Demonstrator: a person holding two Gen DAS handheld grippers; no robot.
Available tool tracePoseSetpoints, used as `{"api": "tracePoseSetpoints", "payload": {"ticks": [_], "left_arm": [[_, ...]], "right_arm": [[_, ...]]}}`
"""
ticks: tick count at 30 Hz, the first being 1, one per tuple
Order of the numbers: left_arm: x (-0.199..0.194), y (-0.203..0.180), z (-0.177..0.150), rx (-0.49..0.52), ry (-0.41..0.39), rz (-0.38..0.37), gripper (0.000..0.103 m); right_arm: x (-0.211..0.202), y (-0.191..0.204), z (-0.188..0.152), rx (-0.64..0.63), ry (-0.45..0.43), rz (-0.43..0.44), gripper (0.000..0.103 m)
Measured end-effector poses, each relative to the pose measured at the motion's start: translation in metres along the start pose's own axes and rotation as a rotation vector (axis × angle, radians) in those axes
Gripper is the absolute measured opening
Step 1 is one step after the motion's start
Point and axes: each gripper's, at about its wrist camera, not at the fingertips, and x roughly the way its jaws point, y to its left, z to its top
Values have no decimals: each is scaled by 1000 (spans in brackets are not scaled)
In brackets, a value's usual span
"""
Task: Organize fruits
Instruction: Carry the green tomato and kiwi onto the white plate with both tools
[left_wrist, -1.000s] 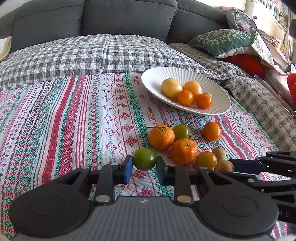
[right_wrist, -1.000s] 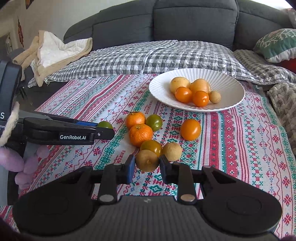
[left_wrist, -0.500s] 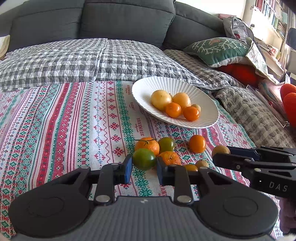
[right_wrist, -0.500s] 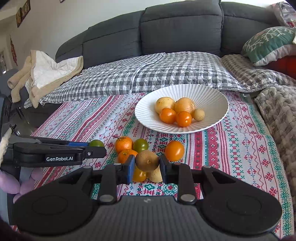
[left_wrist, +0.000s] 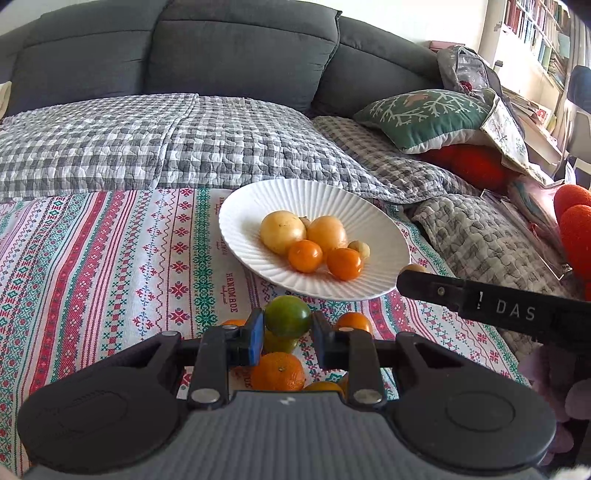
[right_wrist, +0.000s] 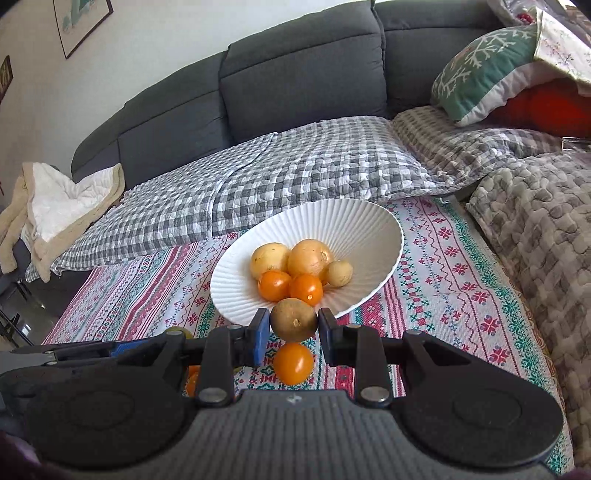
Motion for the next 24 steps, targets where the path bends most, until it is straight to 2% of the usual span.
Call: {"api": "tracePoseSetpoints", "payload": {"ticks": [11,17,24], "left_arm": [[31,-25,20,0,-33,-13,18],[51,-37,22,64,-22,2,18],[61,-36,21,59,-5,13,18]], "right_arm": [[22,-24,12,128,-20,-11,26],[33,-28,13,124,-7,-13,26],[39,-33,14,122,0,-9,25]]}}
